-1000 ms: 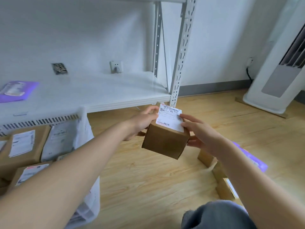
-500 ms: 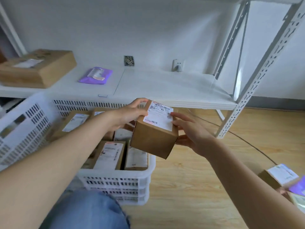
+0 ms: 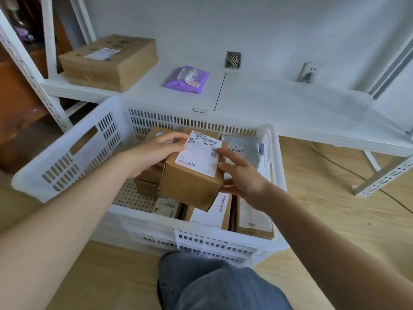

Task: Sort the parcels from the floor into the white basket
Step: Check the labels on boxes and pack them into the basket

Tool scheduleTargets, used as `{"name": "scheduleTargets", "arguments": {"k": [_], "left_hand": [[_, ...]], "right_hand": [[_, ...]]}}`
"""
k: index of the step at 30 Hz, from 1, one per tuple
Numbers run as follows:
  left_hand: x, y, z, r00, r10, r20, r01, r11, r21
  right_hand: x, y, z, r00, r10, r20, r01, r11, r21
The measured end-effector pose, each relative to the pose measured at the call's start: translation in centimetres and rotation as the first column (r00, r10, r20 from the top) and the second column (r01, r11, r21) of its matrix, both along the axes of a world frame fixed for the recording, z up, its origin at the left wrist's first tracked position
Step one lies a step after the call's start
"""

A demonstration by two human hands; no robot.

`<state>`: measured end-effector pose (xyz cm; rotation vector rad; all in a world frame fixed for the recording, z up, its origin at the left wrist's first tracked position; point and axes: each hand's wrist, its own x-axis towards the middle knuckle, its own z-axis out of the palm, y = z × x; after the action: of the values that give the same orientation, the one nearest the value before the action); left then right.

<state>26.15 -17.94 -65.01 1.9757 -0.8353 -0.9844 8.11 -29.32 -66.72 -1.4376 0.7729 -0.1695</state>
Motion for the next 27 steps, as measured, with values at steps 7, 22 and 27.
{"name": "scheduleTargets", "arguments": {"k": [7,22,27], "left_hand": [[4.2,1.9,-4.0,0.999,0.036,0.004,-0.036,0.999,-0.001],[5.2,0.7,-12.5,0.968,-0.239,-0.074,0.243,0.829,0.504],[4.7,0.1,-13.6,0.874,-0.484,0.033,0.327,0.638,0.698]], "right_hand": [[5.2,1.3,-3.8,0.991,0.121,-0.047,-0.126,0.986,-0.111],[6.7,0.7,-11.9,0.687,0.206,-0.697,-0.702,0.435,-0.563],[6.9,0.9,-12.4,0.595,0.201,-0.778,-0.784,0.357,-0.507]]}}
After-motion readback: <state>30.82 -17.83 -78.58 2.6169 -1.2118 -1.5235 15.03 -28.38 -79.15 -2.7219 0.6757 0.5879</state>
